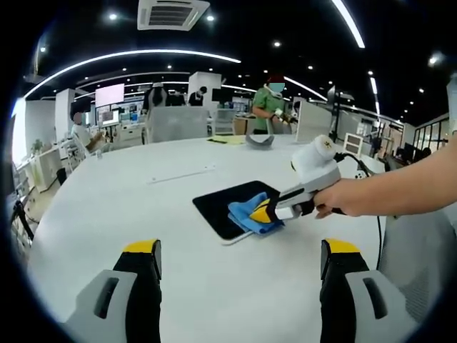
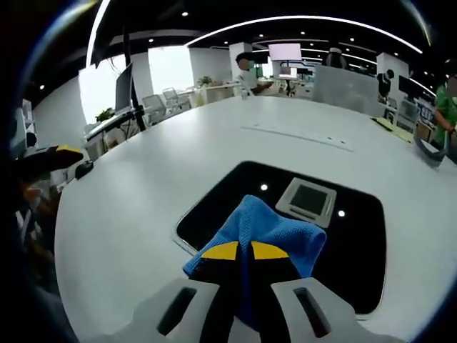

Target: Wipe the mirror surface with the cleaning cloth until all visible marks leave the cleaned area.

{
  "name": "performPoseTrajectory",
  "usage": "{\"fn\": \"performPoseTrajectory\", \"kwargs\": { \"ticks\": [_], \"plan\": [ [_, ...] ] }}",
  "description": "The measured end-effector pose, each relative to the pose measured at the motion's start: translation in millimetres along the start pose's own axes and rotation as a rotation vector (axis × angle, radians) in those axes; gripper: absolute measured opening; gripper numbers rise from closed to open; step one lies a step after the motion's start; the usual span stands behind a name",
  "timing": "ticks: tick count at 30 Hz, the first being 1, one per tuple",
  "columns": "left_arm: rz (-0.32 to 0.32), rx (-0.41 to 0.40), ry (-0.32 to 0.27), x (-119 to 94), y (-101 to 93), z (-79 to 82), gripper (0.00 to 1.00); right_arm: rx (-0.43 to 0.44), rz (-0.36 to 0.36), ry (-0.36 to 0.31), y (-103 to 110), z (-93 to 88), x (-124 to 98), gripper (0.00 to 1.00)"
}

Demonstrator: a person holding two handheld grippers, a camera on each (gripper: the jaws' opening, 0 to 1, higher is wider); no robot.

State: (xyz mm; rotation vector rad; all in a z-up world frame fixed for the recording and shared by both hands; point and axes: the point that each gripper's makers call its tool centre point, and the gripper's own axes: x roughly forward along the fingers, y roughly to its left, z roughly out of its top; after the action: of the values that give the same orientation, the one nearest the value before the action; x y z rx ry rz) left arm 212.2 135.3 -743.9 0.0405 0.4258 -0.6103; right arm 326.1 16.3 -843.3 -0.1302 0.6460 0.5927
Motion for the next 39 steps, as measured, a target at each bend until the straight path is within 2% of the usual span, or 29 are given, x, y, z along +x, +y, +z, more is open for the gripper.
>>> {"fn": "performPoseTrajectory", "kwargs": {
  "ticks": [10, 20, 39],
  "plan": [
    [-0.003, 0.009, 0.004, 1, -1.7, 1.0, 0.93, 0.02, -0.018, -0.002, -11, -4.8, -8, 0.0],
    [-0.01, 0.013, 0.008, 3, -5.3, 1.0, 0.93, 0.05, -0.049, -0.006, -34, -13.1, -21, 0.0],
    [-0.015, 0.018, 0.016, 5, -7.5, 0.5, 0.93, 0.1, -0.089, -0.015, -63, -22.8, -37, 0.0]
  ]
}}
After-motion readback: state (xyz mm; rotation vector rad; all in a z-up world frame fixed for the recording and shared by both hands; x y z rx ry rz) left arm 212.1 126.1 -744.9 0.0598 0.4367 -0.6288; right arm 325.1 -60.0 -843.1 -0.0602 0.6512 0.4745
